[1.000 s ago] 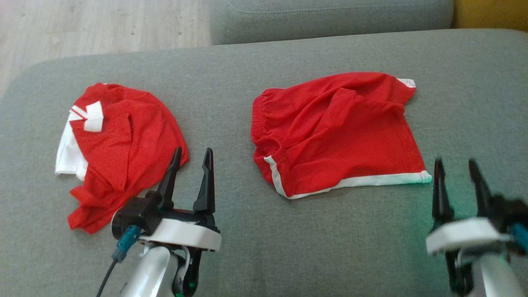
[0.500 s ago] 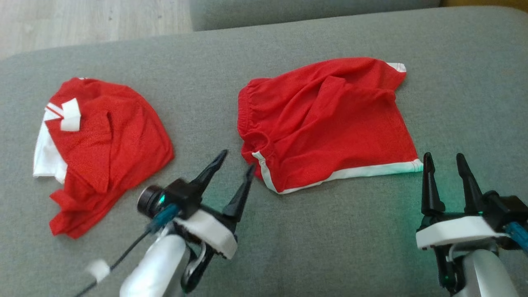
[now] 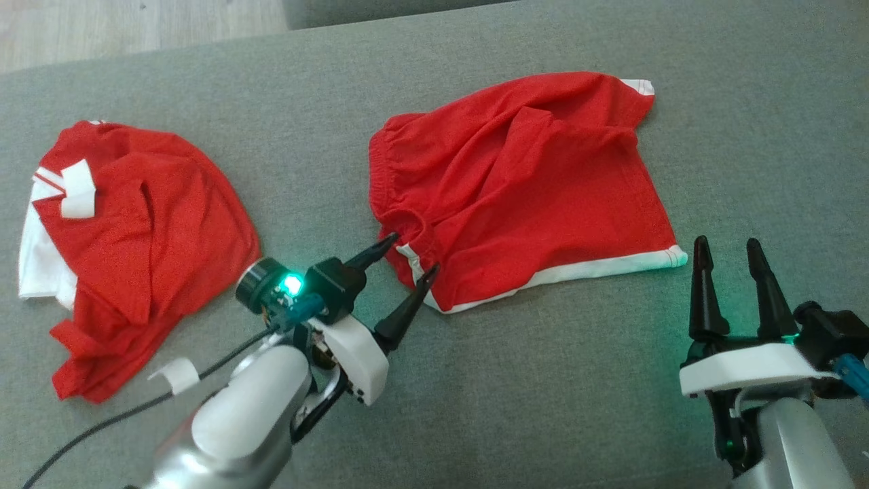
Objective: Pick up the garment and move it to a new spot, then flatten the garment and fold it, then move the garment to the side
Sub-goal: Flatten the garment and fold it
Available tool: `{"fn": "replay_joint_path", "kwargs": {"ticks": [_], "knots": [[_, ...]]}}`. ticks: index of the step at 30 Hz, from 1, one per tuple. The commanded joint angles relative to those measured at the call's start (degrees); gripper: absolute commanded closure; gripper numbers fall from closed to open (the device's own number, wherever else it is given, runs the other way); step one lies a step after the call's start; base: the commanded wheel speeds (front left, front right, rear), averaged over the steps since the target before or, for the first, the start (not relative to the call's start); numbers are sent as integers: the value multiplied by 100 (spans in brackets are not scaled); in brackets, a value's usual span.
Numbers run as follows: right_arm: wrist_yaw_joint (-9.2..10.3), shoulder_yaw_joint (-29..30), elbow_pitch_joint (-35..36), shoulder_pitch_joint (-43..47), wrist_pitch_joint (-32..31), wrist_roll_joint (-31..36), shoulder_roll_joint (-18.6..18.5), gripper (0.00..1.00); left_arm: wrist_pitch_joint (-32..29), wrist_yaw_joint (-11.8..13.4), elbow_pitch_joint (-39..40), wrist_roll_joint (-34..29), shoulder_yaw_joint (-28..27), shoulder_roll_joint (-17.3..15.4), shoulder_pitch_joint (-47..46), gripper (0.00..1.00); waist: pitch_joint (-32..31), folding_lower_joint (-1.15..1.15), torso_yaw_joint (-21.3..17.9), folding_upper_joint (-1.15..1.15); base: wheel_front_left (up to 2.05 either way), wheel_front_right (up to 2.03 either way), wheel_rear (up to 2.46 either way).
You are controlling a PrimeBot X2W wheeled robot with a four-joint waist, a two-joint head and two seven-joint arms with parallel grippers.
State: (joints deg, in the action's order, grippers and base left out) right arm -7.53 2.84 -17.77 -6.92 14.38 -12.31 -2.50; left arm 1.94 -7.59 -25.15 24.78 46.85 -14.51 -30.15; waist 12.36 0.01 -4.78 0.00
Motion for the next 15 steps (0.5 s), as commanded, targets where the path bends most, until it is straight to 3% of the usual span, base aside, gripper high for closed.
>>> {"fn": "replay_joint_path", "kwargs": {"ticks": [1, 15], "knots": [[4, -156, 182, -183, 62, -39, -38, 0, 33, 11, 94, 44, -120, -160, -334, 0, 23, -1, -17, 0, 0, 0, 0], [4, -300, 190, -222, 62, 1, -38, 0, 104, 10, -429, 425, 414, -219, -789, 0, 149, -1, -55, 0, 0, 0, 0]]}}
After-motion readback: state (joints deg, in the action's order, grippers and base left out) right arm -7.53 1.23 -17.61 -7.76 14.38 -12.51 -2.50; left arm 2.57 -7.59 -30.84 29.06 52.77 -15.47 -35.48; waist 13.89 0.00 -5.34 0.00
